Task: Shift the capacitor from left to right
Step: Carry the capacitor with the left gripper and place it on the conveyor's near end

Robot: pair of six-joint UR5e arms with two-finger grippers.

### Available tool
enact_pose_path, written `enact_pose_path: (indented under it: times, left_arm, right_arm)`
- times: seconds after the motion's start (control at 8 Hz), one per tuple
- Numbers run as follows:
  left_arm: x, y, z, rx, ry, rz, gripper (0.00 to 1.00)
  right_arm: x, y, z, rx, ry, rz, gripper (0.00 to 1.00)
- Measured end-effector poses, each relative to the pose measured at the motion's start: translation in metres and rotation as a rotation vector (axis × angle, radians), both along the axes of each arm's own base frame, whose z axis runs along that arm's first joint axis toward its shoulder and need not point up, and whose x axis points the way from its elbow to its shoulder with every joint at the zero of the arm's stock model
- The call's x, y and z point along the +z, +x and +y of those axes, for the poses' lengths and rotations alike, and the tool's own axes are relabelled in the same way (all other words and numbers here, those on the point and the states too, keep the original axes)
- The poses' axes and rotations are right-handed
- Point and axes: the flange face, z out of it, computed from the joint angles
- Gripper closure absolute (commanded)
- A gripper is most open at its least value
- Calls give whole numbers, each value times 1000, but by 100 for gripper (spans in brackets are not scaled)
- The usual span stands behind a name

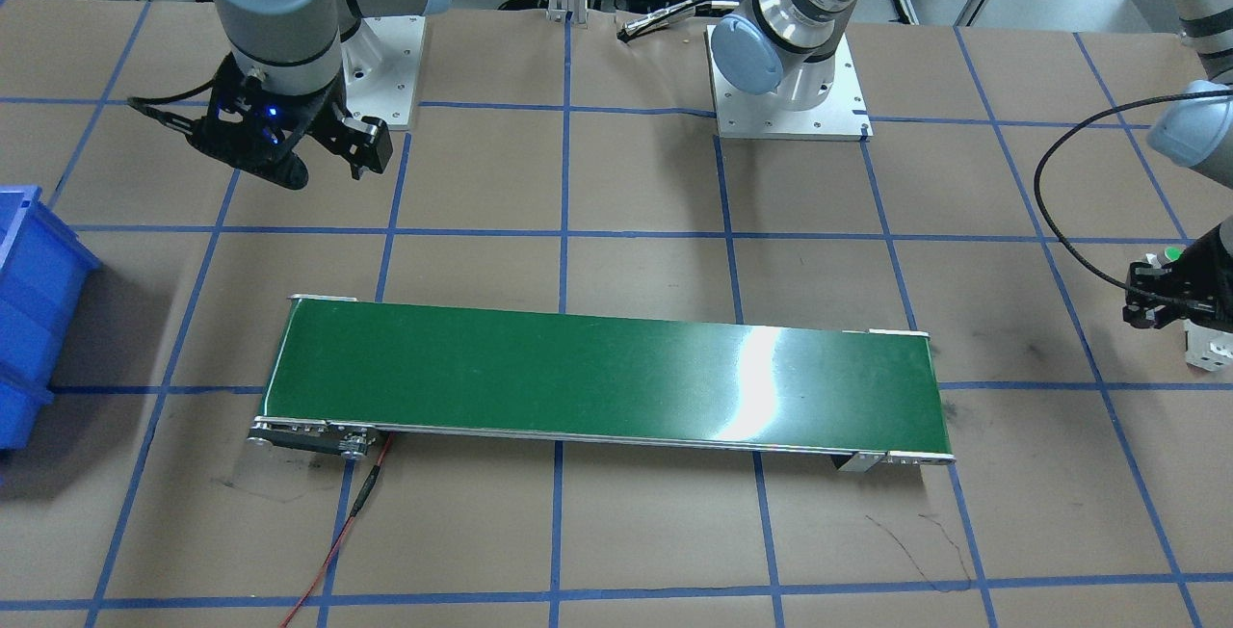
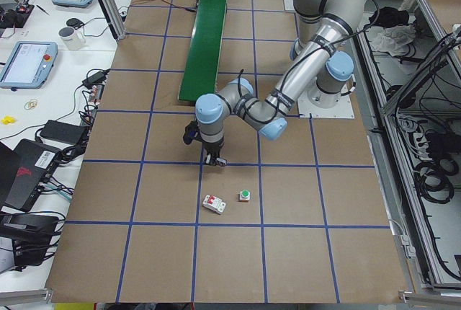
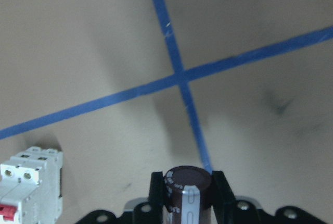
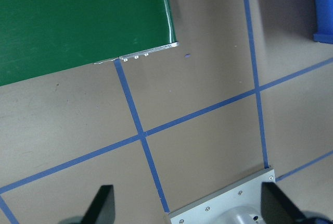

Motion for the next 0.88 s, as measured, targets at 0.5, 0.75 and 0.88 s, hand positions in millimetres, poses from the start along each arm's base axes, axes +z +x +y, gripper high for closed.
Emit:
enact_pose_path:
  times: [0.5, 0.75, 0.88]
  left_arm:
    - [76, -153, -49, 136, -78, 7, 100]
    - [82, -209, -67, 210, -105, 34, 100]
    - [80, -231, -73, 246, -108, 43, 100]
  right_arm:
    - [4, -13, -27, 95, -9, -58, 0]
    - [10, -10, -29, 111, -18, -139, 0]
    - [12, -11, -29, 140, -14, -157, 0]
